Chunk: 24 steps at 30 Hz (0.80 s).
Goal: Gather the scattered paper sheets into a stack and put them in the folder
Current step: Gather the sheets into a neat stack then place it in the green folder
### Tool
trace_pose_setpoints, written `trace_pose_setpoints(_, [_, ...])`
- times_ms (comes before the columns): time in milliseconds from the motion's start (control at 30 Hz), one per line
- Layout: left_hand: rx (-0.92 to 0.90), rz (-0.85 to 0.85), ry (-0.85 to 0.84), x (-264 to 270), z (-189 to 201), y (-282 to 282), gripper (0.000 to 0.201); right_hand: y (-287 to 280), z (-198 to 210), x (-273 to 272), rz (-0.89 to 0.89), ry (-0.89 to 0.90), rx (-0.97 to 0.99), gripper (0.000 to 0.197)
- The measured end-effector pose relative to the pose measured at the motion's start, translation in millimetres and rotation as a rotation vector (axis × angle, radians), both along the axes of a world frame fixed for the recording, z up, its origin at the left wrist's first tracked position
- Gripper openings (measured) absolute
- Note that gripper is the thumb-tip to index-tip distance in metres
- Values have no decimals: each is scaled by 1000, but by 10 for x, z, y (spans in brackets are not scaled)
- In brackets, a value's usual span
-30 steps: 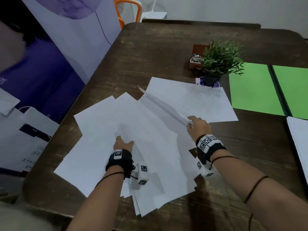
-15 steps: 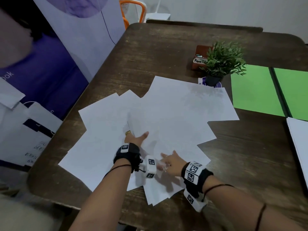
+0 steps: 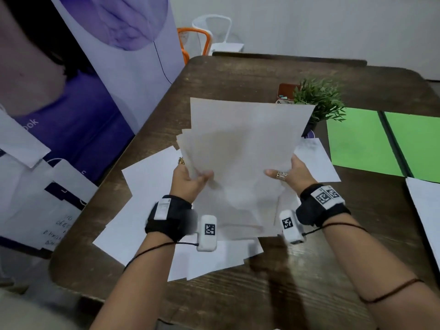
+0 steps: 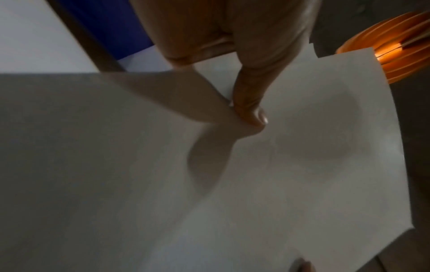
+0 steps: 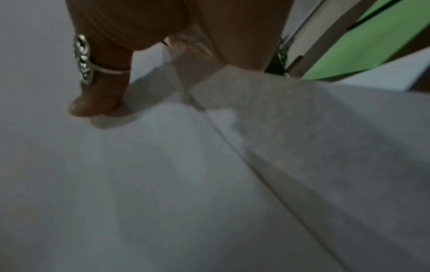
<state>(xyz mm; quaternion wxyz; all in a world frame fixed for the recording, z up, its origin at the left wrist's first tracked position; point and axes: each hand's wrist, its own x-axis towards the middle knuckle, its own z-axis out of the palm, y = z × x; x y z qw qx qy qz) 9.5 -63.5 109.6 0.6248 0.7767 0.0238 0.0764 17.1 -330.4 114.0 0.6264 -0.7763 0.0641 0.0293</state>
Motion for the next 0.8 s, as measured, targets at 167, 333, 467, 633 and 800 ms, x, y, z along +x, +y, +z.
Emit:
trace_pose_setpoints(167, [-5, 35, -213, -16, 347, -33, 34, 30, 341, -94, -28, -145, 157, 18])
trace_pose_setpoints(333, [106, 185, -396, -223, 434, -246, 28, 5, 315, -255, 35, -195, 83, 30])
trace_pose_setpoints(467, [115, 125, -375, -345, 273, -291, 30, -1, 170, -368, -35, -149, 151, 32])
trace_pose_setpoints(633, [216, 189, -465, -393, 354, -409, 27, 140, 231, -374, -99, -172, 145, 31])
trace_pose_setpoints(800, [251, 195, -456, -359, 401, -437, 33, 92, 331, -369, -75, -270, 131, 49])
